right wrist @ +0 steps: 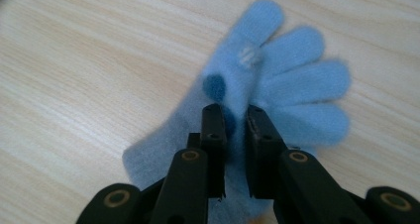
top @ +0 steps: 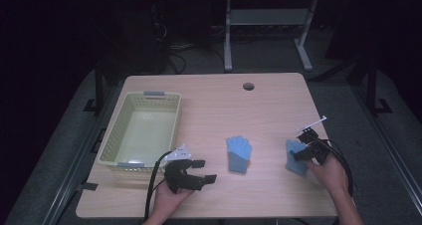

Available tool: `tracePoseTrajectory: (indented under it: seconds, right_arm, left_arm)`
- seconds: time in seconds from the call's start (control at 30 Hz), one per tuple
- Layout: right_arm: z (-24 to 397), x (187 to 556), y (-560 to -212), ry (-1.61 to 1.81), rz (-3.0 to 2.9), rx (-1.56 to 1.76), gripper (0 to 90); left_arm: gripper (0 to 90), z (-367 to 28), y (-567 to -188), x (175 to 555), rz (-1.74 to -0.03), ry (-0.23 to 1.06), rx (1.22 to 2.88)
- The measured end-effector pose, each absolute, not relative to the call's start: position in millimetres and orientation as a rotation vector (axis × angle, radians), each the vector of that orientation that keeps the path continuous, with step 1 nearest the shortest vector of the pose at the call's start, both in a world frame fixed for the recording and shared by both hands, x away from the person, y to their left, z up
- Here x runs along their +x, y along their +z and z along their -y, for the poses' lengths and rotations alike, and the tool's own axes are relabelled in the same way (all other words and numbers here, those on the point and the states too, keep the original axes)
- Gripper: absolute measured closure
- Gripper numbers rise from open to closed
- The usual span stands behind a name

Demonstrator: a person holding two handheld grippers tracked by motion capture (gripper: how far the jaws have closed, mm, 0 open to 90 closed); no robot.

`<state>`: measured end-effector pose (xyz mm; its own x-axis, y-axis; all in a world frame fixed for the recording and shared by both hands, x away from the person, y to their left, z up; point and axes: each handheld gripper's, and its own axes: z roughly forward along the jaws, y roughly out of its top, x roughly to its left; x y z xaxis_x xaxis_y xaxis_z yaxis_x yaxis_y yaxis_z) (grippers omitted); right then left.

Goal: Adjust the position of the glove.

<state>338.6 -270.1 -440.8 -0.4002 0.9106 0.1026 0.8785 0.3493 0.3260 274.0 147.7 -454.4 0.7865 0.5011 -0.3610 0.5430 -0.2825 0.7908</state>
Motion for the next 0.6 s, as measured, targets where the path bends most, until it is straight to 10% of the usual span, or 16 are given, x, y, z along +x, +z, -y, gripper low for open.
tracePoseTrajectory:
  seconds: [0.6]
  right_arm:
    - [264, 331, -418, 0.574, -2.499, 1.590, 81.1]
  left_arm:
    - [22.9, -149, -453, 275, -0.797, -0.047, 1.922]
